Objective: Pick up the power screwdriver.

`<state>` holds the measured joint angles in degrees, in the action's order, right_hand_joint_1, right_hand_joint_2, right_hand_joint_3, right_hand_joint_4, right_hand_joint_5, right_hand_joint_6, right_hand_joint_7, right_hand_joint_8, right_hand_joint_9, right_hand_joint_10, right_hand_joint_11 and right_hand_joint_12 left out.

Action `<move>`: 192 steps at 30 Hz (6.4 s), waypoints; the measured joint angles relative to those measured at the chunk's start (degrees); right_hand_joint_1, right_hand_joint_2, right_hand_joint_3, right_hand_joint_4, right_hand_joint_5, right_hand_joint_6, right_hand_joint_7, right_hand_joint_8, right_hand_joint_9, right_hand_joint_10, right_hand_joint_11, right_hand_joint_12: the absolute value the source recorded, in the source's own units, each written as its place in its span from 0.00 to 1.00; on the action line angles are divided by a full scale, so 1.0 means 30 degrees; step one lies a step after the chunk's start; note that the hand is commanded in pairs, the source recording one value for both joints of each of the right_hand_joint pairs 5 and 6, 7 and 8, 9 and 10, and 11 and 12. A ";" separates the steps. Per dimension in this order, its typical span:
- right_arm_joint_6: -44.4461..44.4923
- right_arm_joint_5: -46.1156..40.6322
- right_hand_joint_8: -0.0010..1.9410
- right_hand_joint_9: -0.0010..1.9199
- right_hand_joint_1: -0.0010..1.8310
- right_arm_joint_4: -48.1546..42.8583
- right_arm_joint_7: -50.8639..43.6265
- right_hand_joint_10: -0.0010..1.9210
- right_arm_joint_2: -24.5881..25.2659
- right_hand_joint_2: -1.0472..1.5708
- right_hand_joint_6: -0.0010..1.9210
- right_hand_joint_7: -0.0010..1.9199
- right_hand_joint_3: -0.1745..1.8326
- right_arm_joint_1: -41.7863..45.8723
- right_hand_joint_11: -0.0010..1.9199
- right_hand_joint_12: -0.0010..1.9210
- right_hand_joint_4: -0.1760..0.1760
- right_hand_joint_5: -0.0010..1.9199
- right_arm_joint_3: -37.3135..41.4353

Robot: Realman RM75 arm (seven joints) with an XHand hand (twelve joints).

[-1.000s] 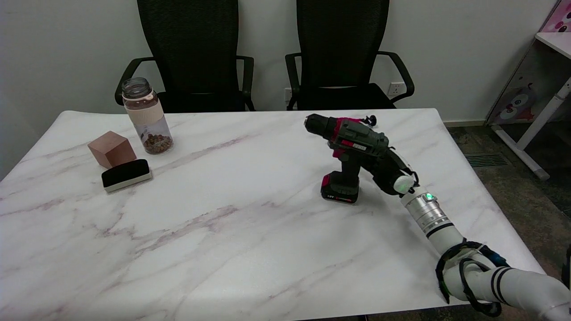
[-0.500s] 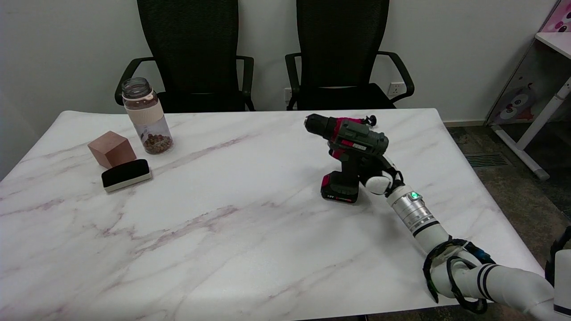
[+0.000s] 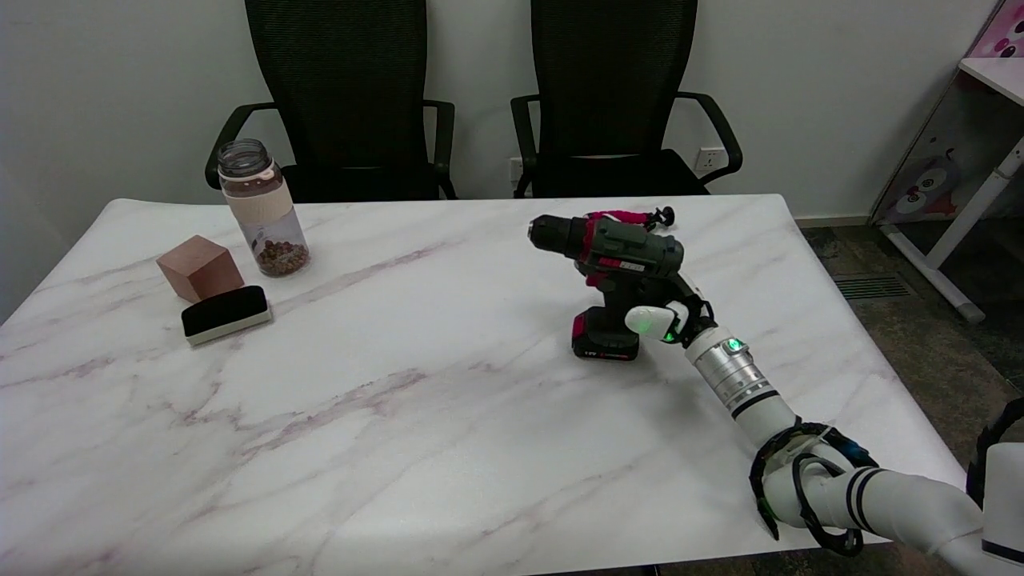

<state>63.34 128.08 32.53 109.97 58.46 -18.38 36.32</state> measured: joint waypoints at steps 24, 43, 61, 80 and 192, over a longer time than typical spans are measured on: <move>-0.0061 0.0062 0.17 0.29 0.66 -0.0222 -0.0081 0.29 0.0083 0.32 0.17 0.17 0.50 -0.0157 0.27 0.27 1.00 0.17 0.0405; 0.0434 0.0037 0.18 0.30 0.65 -0.0161 0.0021 0.30 -0.0101 0.34 0.18 0.18 0.49 0.0115 0.29 0.29 1.00 0.18 0.0817; 0.0602 0.0135 0.19 0.30 0.65 0.0318 0.0041 0.30 -0.0180 0.36 0.19 0.19 0.49 0.0153 0.28 0.28 1.00 0.19 0.0842; 0.0474 0.0181 0.20 0.29 0.64 0.0482 0.0051 0.29 -0.0201 0.36 0.20 0.20 0.50 0.0149 0.27 0.27 1.00 0.20 0.0587; -0.3047 0.0225 0.99 1.00 0.58 0.2184 -0.0128 1.00 -0.0506 0.76 1.00 1.00 0.52 -0.1805 1.00 1.00 0.99 1.00 0.0245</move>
<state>54.20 128.75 39.08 109.59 56.94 -23.80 37.05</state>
